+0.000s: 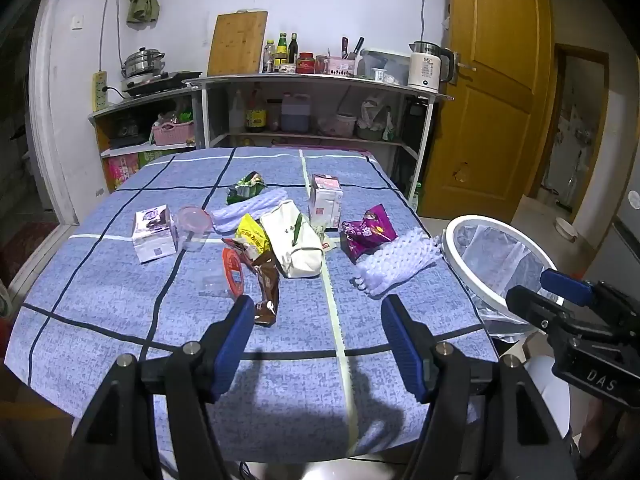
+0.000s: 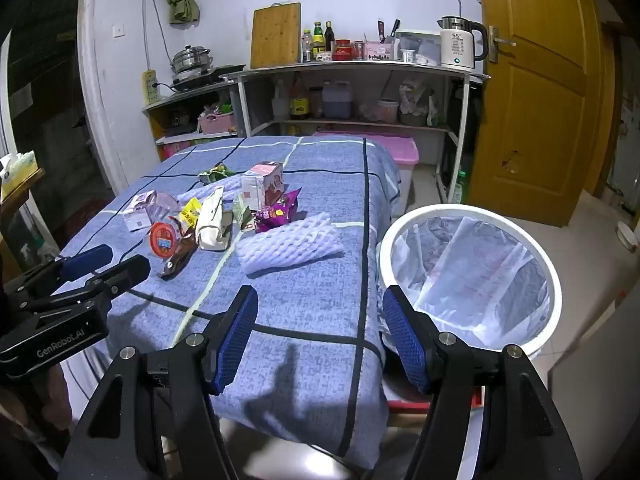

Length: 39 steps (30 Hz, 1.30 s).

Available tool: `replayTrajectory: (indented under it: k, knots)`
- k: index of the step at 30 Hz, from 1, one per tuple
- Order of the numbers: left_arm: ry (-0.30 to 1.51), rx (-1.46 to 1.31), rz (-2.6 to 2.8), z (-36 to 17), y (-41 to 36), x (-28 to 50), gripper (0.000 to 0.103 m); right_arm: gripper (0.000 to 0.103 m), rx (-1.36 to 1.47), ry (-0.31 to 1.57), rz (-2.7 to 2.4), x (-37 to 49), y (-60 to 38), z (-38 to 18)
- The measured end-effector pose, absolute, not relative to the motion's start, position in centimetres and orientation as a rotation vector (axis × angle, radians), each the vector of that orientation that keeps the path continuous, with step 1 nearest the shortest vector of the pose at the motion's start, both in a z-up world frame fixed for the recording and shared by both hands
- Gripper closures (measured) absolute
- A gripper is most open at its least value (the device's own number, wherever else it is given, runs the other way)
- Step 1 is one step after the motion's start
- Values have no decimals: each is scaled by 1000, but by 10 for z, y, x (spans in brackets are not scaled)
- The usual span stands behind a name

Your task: Collect trash

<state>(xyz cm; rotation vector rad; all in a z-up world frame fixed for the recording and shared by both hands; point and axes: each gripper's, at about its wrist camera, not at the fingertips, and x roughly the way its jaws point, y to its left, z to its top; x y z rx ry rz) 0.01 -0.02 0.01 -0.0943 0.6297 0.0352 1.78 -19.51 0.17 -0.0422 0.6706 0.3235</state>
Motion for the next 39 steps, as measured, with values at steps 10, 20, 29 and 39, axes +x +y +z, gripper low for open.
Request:
replayTrajectory:
  k: [10,20,29,39]
  knots:
    - [628,-95,36,0,0,-1,35,37,-44,673,320,18,-196,1]
    - [626,-96,36,2,5,1,35,37,-44,677,324,19,-195,0]
    - [626,-96,34,2,4,0,35,37,-47,678,323,19,-195,0]
    - [627,-100,34,1,4,-1,35,37,-48,683,322,21,-194,-1]
